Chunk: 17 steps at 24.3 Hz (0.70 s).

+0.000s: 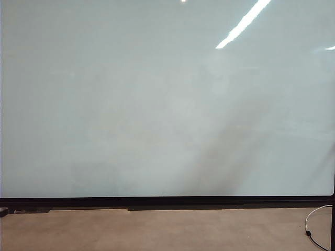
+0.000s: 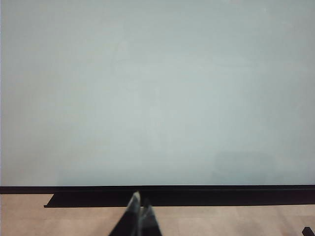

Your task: Pick up the pen on the shelf to the right of the whiteboard and draw a check mark.

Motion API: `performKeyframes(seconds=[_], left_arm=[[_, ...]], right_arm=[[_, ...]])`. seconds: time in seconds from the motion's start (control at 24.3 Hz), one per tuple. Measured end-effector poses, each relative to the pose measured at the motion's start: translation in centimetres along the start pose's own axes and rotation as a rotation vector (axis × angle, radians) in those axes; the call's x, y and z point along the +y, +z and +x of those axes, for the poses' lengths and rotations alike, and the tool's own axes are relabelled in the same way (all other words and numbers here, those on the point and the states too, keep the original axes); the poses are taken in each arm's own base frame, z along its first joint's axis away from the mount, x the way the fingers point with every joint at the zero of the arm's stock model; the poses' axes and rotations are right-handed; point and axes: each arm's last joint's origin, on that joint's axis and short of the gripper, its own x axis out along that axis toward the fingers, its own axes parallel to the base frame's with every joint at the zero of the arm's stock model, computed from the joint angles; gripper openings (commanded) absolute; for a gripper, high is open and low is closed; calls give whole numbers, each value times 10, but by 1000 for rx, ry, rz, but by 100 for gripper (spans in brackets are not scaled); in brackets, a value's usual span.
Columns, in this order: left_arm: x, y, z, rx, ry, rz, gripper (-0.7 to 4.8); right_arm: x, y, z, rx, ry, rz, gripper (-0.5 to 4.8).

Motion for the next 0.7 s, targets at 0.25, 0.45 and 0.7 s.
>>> performKeyframes(seconds=[0.25,0.45,0.7], left_arm=[[0,0,0,0,0,0,-5],[0,0,0,0,0,0,-4],[0,0,0,0,0,0,-4]], right_arm=[[0,0,0,0,-1,0,-9],[0,0,0,0,-5,0,-9],[0,6,0,-56,-9,9,-9]])
